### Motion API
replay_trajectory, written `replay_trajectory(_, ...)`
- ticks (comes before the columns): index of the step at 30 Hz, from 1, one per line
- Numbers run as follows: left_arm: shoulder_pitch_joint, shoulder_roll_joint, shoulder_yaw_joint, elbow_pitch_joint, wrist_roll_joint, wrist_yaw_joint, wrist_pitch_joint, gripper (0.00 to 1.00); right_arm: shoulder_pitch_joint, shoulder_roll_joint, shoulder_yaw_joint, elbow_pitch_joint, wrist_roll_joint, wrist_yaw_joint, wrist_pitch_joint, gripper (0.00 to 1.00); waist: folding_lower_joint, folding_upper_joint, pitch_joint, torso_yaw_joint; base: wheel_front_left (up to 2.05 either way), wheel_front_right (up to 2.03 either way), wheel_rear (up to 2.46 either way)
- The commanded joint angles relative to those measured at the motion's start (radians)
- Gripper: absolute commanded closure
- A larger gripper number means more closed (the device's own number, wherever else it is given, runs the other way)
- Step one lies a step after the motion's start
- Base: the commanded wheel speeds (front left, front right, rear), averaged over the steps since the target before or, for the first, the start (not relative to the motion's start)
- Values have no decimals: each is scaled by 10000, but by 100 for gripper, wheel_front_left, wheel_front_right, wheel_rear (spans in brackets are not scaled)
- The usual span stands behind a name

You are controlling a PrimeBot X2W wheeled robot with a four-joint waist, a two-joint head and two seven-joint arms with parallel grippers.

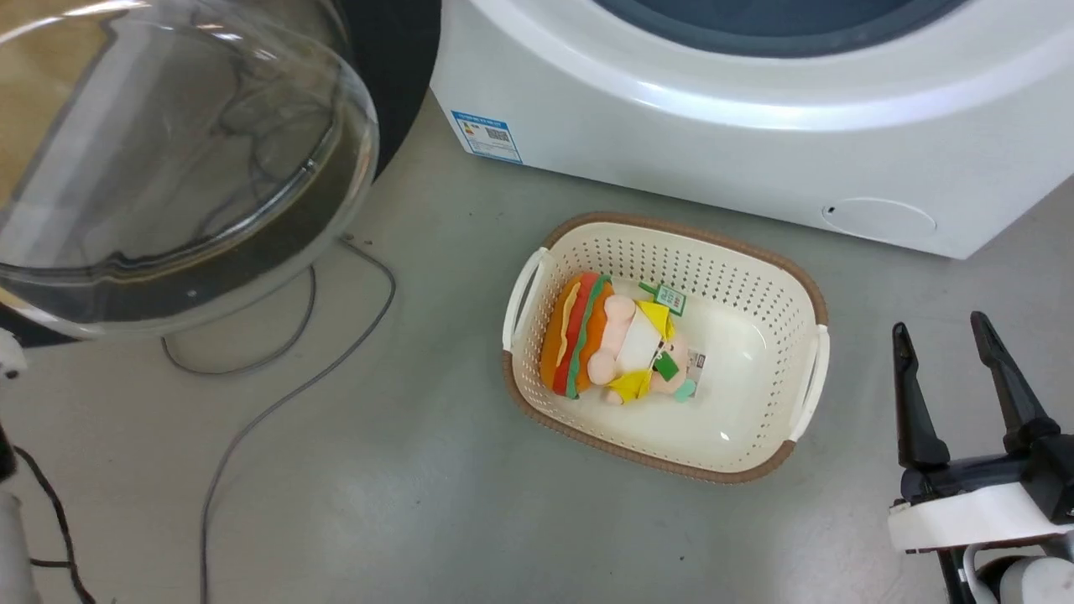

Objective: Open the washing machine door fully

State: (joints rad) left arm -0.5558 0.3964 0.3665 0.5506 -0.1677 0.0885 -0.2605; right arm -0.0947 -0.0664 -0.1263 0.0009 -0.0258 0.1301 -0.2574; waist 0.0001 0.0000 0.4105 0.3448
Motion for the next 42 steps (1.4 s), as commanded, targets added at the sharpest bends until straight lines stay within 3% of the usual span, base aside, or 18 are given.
replay_trajectory(1,-368,163,83,381,52,-37,-13,100,-267,-80,0,-45,-8,6,-44,0,-1,0,109,-77,0,0,0)
replay_trajectory(9,-985,392,334,1356,64,-59,-13,100,-327,-55,-50,-41,-18,6,-44,0,-1,0,116,-214,0,0,0)
replay_trajectory(16,-713,341,355,1204,273,-247,-13,100,-86,61,-155,49,77,6,-44,0,-1,0,-536,-259,0,0,0)
replay_trajectory(25,830,-430,167,-872,757,-610,-13,100,347,151,-186,174,255,6,-44,0,-1,0,-1762,-302,0,0,0)
replay_trajectory(36,2933,-1538,-441,-3397,1056,-1446,-13,100,975,160,-64,404,837,6,-44,0,-1,0,-3118,-664,0,0,0)
replay_trajectory(42,4025,-2055,-995,-3993,1050,-1836,-13,100,1305,161,-28,497,1014,6,-44,0,-1,0,-3718,-973,0,0,0)
